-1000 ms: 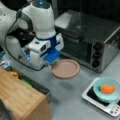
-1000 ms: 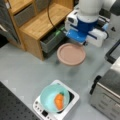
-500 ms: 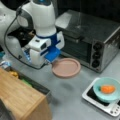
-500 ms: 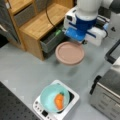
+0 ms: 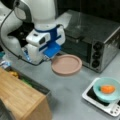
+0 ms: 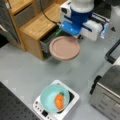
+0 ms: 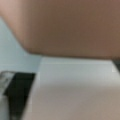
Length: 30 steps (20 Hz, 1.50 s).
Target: Pick up the pan. Place the pan on the table. Pick up the bowl. Place the bowl on the stove.
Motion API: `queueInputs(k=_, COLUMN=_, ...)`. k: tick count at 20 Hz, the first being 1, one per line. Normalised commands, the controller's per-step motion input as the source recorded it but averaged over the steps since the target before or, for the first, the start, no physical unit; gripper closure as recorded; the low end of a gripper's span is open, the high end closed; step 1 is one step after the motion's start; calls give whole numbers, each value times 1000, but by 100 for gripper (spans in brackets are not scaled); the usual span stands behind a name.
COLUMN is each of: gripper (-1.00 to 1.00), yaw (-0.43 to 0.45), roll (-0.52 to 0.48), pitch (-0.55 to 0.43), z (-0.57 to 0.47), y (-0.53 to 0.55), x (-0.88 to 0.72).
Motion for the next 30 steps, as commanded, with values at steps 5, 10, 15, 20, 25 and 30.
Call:
queueInputs(k=5, gripper=100, yaw=19, roll=108, pitch=261, z=314, y=-126, x=499)
queueInputs(k=10, gripper=100, yaw=32, roll=106, pitch=286, z=347, y=-199, x=740)
queueInputs(k=15, gripper=100, yaw=46, roll=104, pitch=312, z=347, y=-271, x=786)
queueInputs(k=20, gripper=100, yaw=35, roll=129, pitch=317, z=313, y=-248, x=660)
queueInputs(k=25, gripper=100, yaw=7, roll=150, pitch=278, z=249, y=-226, x=599)
queueInputs(k=30, gripper=100, yaw=2, roll=172, pitch=263, z=205, y=-258, x=567)
